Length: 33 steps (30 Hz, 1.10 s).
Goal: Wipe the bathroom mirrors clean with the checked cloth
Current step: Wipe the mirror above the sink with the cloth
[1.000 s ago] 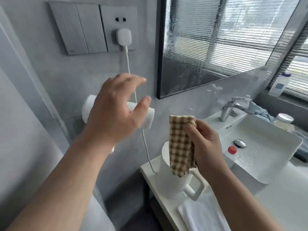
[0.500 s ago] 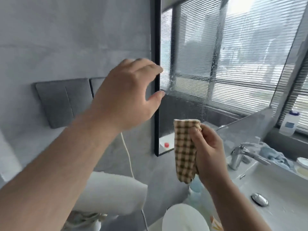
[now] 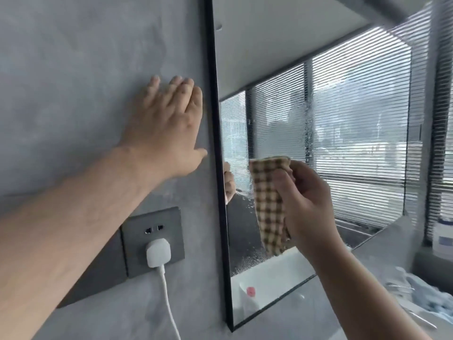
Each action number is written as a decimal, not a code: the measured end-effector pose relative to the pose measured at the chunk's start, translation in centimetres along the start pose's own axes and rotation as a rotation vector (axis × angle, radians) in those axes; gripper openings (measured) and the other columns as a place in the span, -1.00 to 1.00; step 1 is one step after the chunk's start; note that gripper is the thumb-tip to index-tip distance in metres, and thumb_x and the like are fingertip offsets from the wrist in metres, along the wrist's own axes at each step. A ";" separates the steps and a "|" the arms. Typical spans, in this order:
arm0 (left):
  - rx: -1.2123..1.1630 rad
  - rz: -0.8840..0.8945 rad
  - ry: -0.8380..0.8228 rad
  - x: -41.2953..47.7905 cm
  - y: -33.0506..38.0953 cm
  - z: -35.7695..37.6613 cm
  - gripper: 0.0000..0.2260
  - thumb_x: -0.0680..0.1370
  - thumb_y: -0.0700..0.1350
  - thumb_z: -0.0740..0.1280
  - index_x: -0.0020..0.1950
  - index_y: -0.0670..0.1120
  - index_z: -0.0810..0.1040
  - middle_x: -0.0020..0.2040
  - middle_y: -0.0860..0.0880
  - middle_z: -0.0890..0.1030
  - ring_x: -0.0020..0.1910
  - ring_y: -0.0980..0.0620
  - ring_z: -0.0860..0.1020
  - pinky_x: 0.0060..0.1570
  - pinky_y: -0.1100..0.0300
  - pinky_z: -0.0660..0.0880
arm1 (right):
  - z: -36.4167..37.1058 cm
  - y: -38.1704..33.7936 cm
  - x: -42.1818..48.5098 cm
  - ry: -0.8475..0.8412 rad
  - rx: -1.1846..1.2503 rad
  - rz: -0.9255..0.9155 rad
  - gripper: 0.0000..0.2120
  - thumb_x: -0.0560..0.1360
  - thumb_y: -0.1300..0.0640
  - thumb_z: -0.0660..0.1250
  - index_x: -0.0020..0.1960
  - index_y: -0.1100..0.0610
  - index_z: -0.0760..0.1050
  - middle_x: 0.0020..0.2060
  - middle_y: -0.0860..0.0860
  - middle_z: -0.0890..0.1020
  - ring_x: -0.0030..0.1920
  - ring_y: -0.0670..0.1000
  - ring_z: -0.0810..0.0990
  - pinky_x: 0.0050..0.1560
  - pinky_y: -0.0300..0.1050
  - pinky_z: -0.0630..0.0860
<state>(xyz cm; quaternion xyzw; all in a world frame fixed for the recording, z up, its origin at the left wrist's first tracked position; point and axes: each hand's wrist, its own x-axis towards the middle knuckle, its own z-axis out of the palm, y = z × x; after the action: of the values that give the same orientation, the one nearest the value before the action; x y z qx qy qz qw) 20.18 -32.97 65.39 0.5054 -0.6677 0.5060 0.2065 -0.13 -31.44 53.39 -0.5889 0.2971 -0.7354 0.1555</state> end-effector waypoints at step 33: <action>0.176 0.092 0.191 15.8 -8.3 -2.7 0.31 0.12 0.69 -0.11 0.61 -0.22 -0.05 0.63 -0.20 -0.01 0.61 -0.12 -0.09 0.57 -0.06 -0.14 | 9.2 -17.5 33.5 0.167 -0.915 -0.840 -0.65 0.50 0.24 0.21 0.20 0.06 0.62 0.13 0.04 0.65 0.18 0.14 0.54 0.19 -0.02 0.45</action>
<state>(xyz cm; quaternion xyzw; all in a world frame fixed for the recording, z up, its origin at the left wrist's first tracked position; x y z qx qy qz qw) 20.51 -37.71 82.83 0.4396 -0.6207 0.6174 0.2007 2.17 -39.62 91.37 -0.6027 0.3364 -0.5757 -0.4383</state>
